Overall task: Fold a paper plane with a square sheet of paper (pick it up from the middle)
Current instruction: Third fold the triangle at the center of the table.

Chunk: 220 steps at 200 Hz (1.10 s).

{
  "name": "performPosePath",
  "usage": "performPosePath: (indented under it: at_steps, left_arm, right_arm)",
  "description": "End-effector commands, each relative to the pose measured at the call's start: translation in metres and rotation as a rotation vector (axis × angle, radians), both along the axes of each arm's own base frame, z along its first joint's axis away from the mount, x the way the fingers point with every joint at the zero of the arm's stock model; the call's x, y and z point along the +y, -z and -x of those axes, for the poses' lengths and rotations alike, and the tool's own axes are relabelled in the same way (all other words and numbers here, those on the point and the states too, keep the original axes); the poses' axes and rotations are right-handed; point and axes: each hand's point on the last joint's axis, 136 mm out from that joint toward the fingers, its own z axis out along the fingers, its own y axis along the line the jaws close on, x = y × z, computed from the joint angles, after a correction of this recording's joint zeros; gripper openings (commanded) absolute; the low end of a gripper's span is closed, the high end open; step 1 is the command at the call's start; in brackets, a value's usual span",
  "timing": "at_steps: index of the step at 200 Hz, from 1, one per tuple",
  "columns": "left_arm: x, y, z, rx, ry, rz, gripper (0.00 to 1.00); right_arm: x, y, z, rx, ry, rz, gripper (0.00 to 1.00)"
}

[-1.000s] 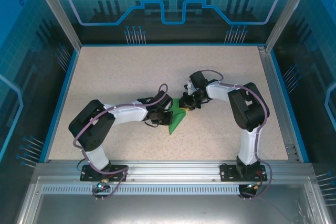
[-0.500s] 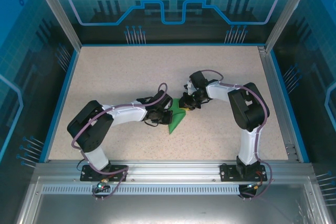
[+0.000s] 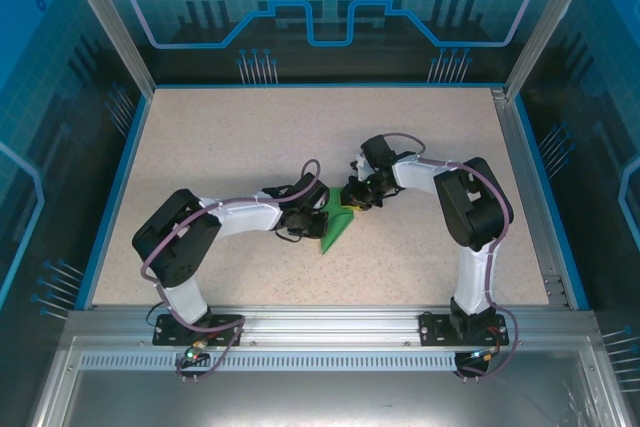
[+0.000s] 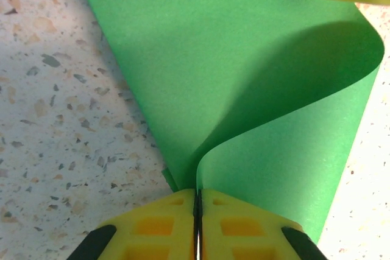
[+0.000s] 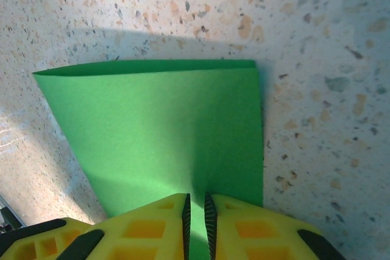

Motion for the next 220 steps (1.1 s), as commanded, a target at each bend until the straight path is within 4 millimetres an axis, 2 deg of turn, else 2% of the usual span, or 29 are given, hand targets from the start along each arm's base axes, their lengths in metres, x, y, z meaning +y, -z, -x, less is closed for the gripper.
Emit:
performPosePath:
  at_steps: [1,40,59,91,111,131,160,186,220]
  left_arm:
    - [0.005,0.007,0.002,0.025,0.0,-0.028,0.12]
    - [0.002,0.006,0.003,0.026,0.005,-0.009,0.12]
    - [0.001,0.006,0.003,0.027,0.012,-0.008,0.12]
    - [0.001,0.008,0.006,0.035,0.014,0.0,0.12]
    - [-0.002,0.009,0.008,0.044,0.02,0.013,0.12]
    - [-0.003,0.011,0.01,0.049,0.022,0.012,0.12]
    - [-0.002,0.011,0.01,0.049,0.019,0.01,0.12]
    - [0.0,0.011,0.011,0.046,0.018,0.003,0.12]
    - [0.0,0.013,0.012,0.053,0.02,0.004,0.12]
  right_arm:
    - [-0.008,0.02,0.025,0.092,-0.001,0.065,0.18]
    - [-0.007,0.019,0.024,0.091,0.0,0.061,0.19]
    - [-0.004,0.011,0.021,0.073,0.0,0.037,0.19]
    - [-0.004,-0.026,0.007,-0.007,0.024,-0.015,0.24]
    - [-0.015,-0.051,0.0,-0.073,0.067,-0.037,0.28]
    - [-0.027,-0.07,0.001,-0.121,0.104,-0.051,0.27]
    - [-0.022,-0.081,0.027,-0.142,0.115,-0.135,0.14]
    - [-0.014,-0.065,0.07,-0.103,0.143,-0.204,0.02]
    - [0.012,-0.052,0.113,-0.101,0.096,-0.236,0.0]
